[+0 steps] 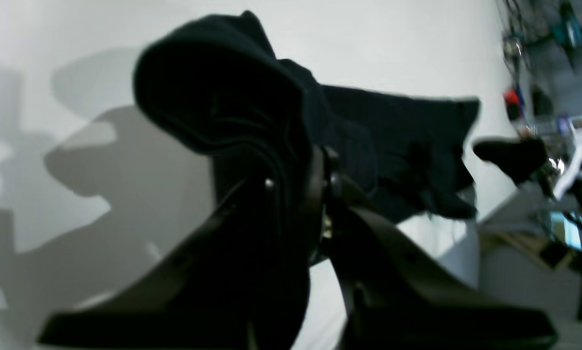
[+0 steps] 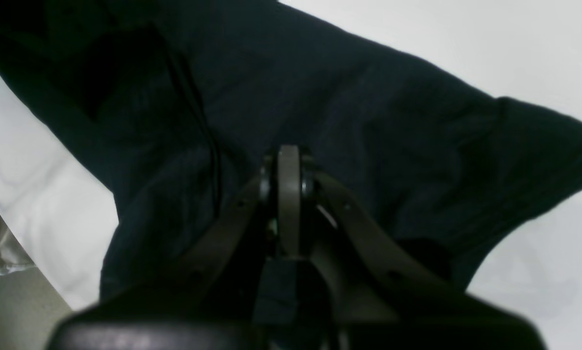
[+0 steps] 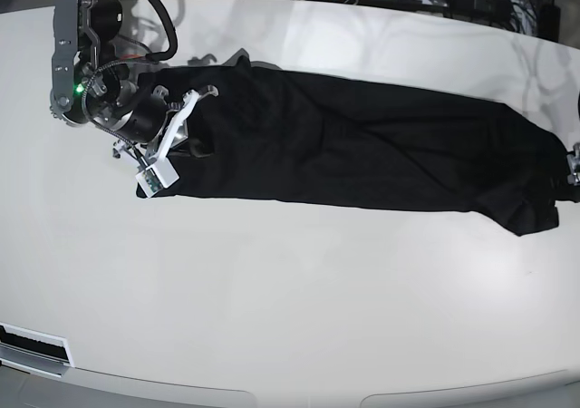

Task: Layout the t-shirt on the table in an organized manner, then fold the t-shirt properly
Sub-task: 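Fold the strip end with the left gripper inward toward the right gripper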

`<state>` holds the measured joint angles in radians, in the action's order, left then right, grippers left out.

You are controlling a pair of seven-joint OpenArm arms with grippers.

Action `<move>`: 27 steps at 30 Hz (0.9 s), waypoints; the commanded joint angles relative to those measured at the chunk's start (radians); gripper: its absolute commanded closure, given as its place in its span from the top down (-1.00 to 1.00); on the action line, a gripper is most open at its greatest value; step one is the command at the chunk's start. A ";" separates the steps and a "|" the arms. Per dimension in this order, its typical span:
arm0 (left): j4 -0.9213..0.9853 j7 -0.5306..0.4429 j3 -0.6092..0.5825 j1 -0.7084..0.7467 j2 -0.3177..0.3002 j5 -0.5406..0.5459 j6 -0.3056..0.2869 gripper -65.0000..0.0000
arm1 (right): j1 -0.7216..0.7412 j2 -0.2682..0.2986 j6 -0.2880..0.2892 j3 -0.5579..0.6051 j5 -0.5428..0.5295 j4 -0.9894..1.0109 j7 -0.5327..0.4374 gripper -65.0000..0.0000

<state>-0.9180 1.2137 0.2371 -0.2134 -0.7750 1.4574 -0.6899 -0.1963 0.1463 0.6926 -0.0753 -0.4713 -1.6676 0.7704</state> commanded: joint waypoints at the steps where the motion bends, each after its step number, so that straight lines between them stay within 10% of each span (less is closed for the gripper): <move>1: -0.031 0.014 0.008 -0.014 -0.003 0.026 -0.008 -1.00 | 0.011 0.003 0.006 -0.003 -0.018 -0.018 -0.018 -1.00; 24: -0.063 -0.006 0.007 -0.009 0.350 -0.024 -0.008 -0.98 | 0.011 0.003 0.006 -0.003 0.005 -0.018 -0.015 -1.00; 27: -0.063 0.068 0.002 -0.008 0.357 0.026 -0.008 -0.36 | 0.011 0.003 0.006 -0.003 0.003 -0.018 -0.016 -1.00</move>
<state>-0.9665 1.2896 0.2367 -0.2008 -0.4084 1.4616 -0.6895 -0.1967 0.1459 0.6926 -0.0753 -0.4522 -1.6676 0.7742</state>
